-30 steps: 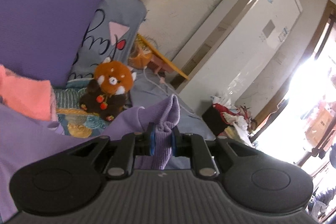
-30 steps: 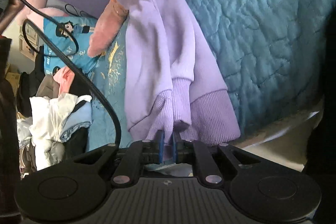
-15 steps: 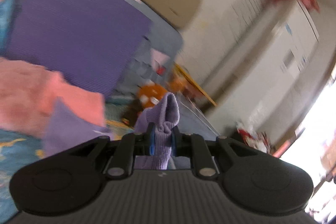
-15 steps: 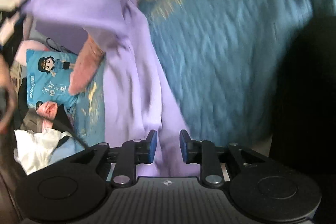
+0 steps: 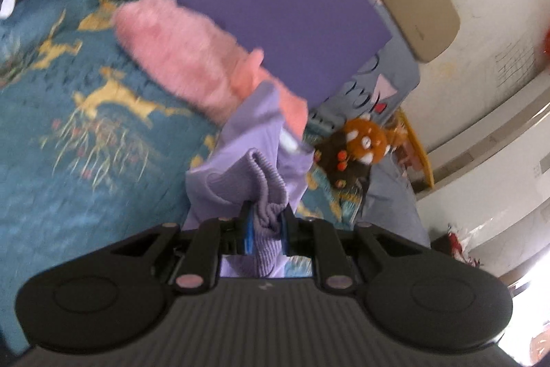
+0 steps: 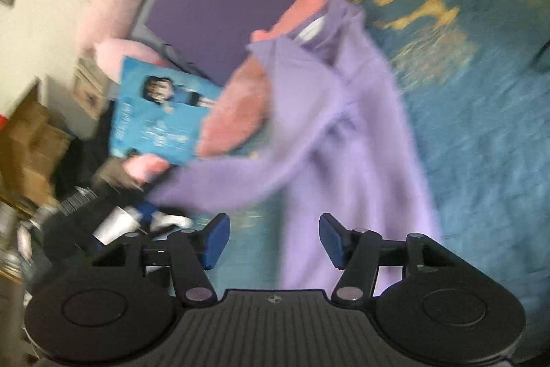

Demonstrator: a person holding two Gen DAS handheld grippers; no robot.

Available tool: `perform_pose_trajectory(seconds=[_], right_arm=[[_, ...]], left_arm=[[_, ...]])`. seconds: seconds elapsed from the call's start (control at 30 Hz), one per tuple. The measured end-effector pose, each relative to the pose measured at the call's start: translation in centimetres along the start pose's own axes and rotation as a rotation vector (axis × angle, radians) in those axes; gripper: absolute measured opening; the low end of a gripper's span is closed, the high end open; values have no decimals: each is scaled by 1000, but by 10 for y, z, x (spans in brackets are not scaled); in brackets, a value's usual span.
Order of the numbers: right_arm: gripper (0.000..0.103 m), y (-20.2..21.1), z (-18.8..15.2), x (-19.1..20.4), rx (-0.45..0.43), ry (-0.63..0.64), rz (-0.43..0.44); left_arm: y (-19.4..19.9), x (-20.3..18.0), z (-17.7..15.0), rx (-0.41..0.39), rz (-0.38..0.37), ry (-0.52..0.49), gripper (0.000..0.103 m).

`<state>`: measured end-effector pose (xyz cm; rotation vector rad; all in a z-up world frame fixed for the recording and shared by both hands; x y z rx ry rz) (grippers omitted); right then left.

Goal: Fold clothes

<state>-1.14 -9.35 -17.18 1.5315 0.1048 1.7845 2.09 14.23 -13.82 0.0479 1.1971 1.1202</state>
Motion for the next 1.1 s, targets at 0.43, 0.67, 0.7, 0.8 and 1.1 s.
perform_pose_trajectory(seconds=[0.43,0.67,0.7,0.8,1.1], right_arm=[[53,-40,-14,-21,44,-516,177],[18,-15,5,-10,-47,-251,41],[18,-9,9,-5,-66,-175,-1],[18,5,18,1,-82,5,-109],[18,-30,5,-55,151,0,-273]], left_arm=[[-3,-3,-52,188,-44,-96,17],[13,-8,-55,233,21,-310,19],[17,-8,-54,236,32,-337,19],[26,-7,-51,245,64,-419,19],[30,8,-38,247,131,-443,24]])
Point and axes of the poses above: each gripper's, at about its wrist camera, not at the fingertips, and y roughly against the way its jaws point, x to its left, z to its top, the point moved 6 cm from there along -y, roughly the way its jaws point, and after that the axes turned 9 degrees about x, right-handed, at the moved point
